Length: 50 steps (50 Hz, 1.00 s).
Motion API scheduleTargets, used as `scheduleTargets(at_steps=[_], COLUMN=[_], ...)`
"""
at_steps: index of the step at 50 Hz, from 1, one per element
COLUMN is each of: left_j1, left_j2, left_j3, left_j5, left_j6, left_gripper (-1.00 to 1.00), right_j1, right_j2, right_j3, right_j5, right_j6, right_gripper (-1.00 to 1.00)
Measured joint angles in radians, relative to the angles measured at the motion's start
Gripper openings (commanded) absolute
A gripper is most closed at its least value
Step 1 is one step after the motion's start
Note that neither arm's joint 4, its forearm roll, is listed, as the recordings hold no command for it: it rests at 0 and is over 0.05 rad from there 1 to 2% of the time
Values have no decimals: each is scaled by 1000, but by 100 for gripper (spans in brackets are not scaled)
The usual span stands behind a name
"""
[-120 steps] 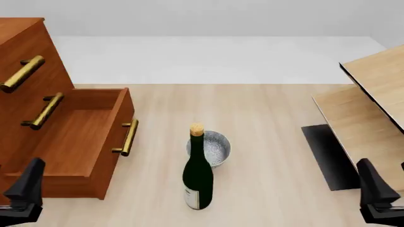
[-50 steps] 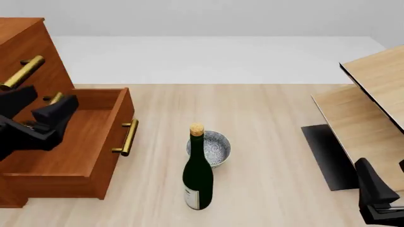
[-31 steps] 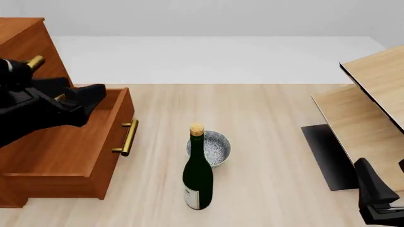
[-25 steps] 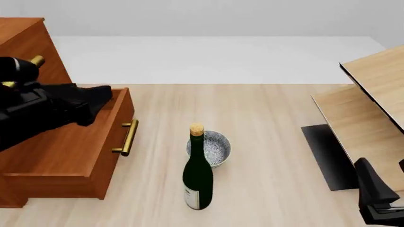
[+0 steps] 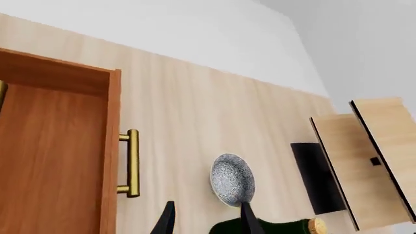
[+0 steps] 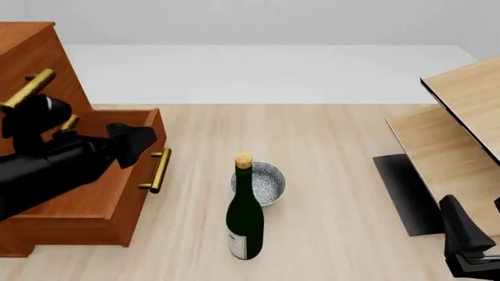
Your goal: Close the bottom drawer of the cabinet and open the top drawer.
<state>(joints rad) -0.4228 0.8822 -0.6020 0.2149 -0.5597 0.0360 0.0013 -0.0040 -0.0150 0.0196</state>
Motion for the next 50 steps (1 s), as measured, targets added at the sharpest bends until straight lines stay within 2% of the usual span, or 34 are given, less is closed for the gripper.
scheduleTargets(at_steps=[15,27,50], left_j1=[-32,-47,-9], left_j2=[43,80,157], left_j3=[80,128,168], left_j5=[-36,-60,-77], left_j6=[-120,-168,-147], left_gripper=[100,100,100], right_j1=[3,6,6], right_j2=[0,0,0], right_j3=[0,0,0], right_j5=[-1,-1,-2], right_j6=[3,6,8], right_gripper=[100,100,100])
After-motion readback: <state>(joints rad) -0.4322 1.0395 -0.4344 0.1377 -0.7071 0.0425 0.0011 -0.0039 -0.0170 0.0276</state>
